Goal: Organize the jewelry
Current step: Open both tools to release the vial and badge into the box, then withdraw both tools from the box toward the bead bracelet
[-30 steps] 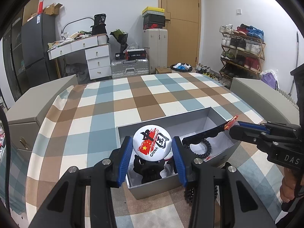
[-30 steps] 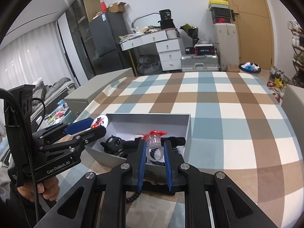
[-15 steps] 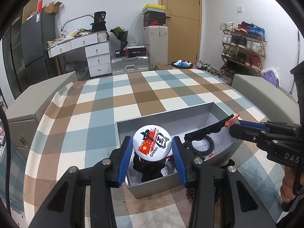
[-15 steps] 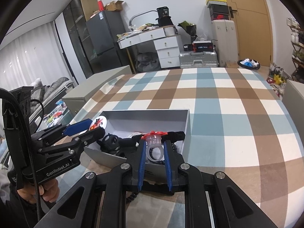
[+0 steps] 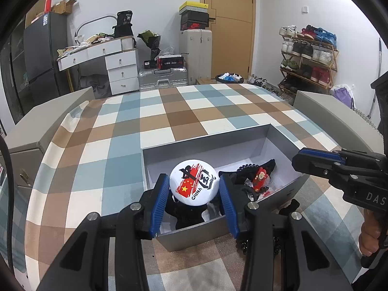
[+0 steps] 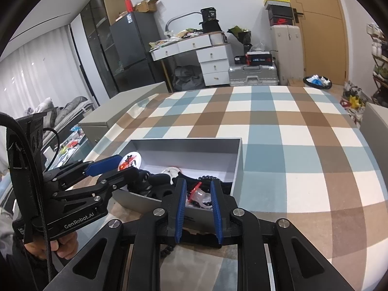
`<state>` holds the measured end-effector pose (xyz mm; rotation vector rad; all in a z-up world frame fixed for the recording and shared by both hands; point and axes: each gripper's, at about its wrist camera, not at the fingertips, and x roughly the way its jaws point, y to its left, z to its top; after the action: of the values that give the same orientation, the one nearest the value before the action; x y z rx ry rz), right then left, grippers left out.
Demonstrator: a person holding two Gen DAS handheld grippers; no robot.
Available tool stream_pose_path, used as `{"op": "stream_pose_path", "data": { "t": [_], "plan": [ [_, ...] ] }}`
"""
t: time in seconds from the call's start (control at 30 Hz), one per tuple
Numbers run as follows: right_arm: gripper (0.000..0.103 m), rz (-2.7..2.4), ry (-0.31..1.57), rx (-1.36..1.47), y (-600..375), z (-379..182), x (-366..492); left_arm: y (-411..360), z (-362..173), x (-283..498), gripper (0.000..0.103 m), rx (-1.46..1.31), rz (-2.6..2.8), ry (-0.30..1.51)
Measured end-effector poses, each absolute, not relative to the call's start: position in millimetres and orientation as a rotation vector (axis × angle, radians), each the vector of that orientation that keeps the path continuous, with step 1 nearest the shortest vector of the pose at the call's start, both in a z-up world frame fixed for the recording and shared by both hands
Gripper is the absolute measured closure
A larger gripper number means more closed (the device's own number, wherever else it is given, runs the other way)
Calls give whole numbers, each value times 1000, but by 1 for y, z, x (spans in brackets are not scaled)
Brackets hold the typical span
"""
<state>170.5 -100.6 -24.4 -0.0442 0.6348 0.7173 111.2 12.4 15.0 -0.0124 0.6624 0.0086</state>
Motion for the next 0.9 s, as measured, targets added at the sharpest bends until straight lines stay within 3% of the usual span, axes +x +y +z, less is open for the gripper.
{"op": "stream_pose_path", "data": {
  "t": [0.1, 0.17, 0.27, 0.37, 0.5, 0.53, 0.6, 0.73, 0.9],
  "plan": [
    [73, 718, 629, -47, -101, -24, 169, 12, 15, 111, 64, -8, 5, 665],
    [69, 717, 617, -59, -100, -23, 167, 12, 15, 111, 53, -1, 8, 664],
    [66, 716, 612, -72, -102, -22, 164, 13, 16, 108, 48, -7, -18, 657],
    [55, 709, 607, -74, -106, -20, 161, 11, 17, 104, 39, -4, -33, 648],
    [34, 709, 605, -70, -111, -18, 158, 6, 19, 95, 17, -4, -40, 637],
    [24, 710, 603, -70, -111, -18, 157, 5, 19, 92, 15, -3, -37, 638],
    [15, 715, 601, -72, -112, -17, 153, 5, 20, 87, 13, -4, -42, 637],
    [5, 717, 606, -99, -114, -23, 145, 11, 13, 76, 3, -33, -36, 651],
    [5, 718, 675, -118, -113, -41, 143, 16, 7, 68, 2, -66, -27, 678]
  ]
}}
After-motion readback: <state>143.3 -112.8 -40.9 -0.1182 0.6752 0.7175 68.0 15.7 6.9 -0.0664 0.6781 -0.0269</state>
